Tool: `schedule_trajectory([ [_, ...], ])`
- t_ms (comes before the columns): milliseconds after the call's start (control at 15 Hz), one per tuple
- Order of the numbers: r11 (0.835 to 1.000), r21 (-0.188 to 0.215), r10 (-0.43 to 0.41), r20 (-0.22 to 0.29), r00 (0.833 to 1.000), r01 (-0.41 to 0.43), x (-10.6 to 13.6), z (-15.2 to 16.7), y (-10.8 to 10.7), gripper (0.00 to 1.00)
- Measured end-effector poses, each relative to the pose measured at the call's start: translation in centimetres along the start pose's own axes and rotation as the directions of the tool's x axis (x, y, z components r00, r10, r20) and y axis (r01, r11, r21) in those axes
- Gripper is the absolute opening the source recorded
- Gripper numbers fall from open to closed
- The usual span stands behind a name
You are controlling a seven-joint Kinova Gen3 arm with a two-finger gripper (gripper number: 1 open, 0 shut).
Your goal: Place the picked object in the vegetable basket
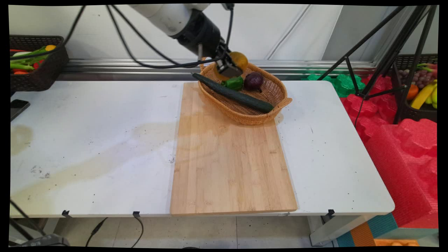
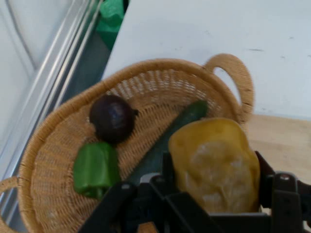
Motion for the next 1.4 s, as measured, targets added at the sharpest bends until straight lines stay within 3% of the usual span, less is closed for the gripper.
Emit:
schedule_trajectory([
  [333, 1.000, 0.013, -0.001, 0.016, 1.000, 0.001, 1.1, 5.4, -2.7, 0.00],
  [733, 1.000, -0.018, 0.005, 0.053, 0.999, -0.004, 1.4, 12.5, -4.6, 0.00],
  [1400, 0.998, -0.060, 0.012, 0.043, 0.999, -0.009, 1.9, 23.6, -5.8, 0.00],
])
